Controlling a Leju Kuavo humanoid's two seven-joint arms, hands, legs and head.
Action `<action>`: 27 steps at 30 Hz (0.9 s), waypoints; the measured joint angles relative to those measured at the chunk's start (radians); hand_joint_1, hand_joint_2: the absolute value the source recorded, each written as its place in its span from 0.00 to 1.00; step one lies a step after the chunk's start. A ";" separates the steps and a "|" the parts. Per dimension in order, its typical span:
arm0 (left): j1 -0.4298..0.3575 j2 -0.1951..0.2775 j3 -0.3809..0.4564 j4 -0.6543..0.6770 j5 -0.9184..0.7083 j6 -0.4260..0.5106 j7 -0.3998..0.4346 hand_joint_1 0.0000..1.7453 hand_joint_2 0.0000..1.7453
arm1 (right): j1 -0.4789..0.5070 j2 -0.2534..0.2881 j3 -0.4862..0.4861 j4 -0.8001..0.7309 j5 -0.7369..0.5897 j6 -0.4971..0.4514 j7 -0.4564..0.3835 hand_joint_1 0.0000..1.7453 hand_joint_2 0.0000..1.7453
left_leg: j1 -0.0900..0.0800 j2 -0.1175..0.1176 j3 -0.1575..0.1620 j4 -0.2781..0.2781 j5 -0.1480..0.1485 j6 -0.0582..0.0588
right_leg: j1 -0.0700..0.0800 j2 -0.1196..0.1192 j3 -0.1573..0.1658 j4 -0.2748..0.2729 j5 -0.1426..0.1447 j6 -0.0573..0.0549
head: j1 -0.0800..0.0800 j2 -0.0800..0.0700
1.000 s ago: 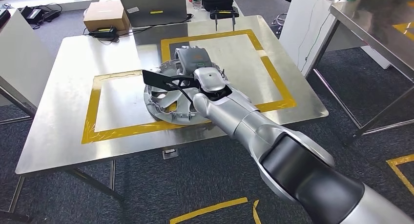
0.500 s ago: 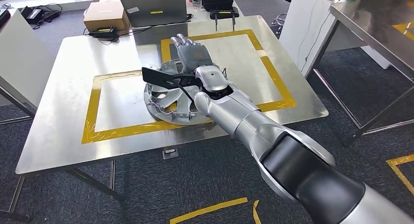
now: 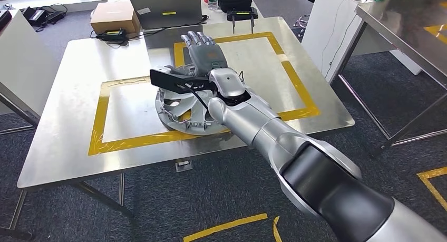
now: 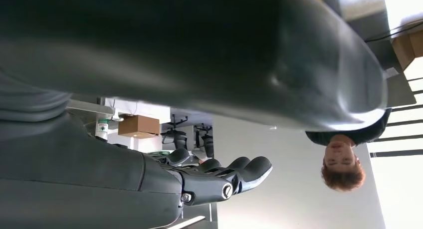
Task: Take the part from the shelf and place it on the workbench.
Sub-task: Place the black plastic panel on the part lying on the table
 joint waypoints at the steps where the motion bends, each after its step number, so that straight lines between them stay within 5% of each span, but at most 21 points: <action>1: 0.000 0.000 0.000 0.000 0.000 0.000 0.000 0.00 0.00 | 0.000 0.000 0.000 0.000 0.000 0.000 0.000 0.00 0.00 | 0.000 0.000 0.000 0.000 0.000 0.000 | 0.000 0.000 0.000 0.000 0.000 0.000 | 0.000 0.000; 8: 0.000 0.000 0.000 0.000 0.000 -0.001 -0.001 0.00 0.00 | -0.002 0.002 -0.020 -0.008 -0.049 -0.079 -0.080 0.00 0.00 | -0.001 0.000 -0.001 0.002 -0.001 0.001 | -0.001 0.000 0.000 0.000 0.001 0.001 | 0.000 0.000; 12: 0.005 0.001 0.009 0.000 0.007 -0.003 0.000 0.00 0.00 | -0.002 0.004 -0.132 -0.071 -0.273 -0.170 -0.303 0.00 0.00 | -0.002 -0.001 -0.004 0.009 -0.003 0.008 | -0.003 -0.001 0.000 -0.001 0.003 0.007 | 0.000 0.000; 16: 0.015 0.001 0.023 0.000 0.012 -0.003 0.010 0.00 0.00 | -0.001 0.005 -0.294 -0.207 -0.546 -0.048 -0.441 0.00 0.00 | 0.001 0.001 -0.003 0.001 0.013 0.018 | -0.002 0.002 -0.001 -0.002 0.008 0.022 | 0.000 0.000; 18: 0.018 0.001 0.027 0.001 0.012 -0.003 0.010 0.00 0.00 | 0.003 0.003 -0.350 -0.279 -0.627 0.024 -0.451 0.00 0.00 | 0.009 0.007 -0.003 -0.011 0.027 0.025 | -0.002 0.002 -0.024 0.050 -0.033 0.033 | 0.005 0.000; 20: 0.020 0.003 0.031 0.001 0.010 -0.007 0.010 0.00 0.00 | 0.021 -0.009 -0.388 -0.346 -0.682 0.061 -0.464 0.00 0.00 | 0.011 0.010 -0.010 -0.011 0.033 0.030 | -0.010 -0.001 -0.075 0.180 -0.106 0.042 | 0.009 0.000; 22: 0.020 0.004 0.033 0.001 0.006 -0.012 0.009 0.00 0.00 | 0.053 -0.030 -0.409 -0.400 -0.717 0.075 -0.479 0.00 0.00 | 0.013 0.010 -0.020 -0.003 0.035 0.030 | -0.017 -0.002 -0.110 0.280 -0.140 0.050 | 0.010 0.000; 24: 0.020 0.003 0.033 0.001 0.002 -0.013 0.009 0.00 0.00 | 0.079 -0.048 -0.421 -0.442 -0.735 0.079 -0.490 0.00 0.00 | 0.016 0.009 -0.031 0.010 0.034 0.026 | -0.023 -0.004 -0.074 0.233 -0.106 0.056 | 0.011 0.000; 27: 0.018 0.002 0.033 0.000 -0.002 -0.013 0.007 0.00 0.00 | 0.097 -0.063 -0.426 -0.498 -0.753 0.074 -0.496 0.00 0.00 | 0.018 0.012 -0.050 0.031 0.029 0.009 | -0.026 -0.005 0.026 0.059 -0.054 0.053 | 0.011 0.000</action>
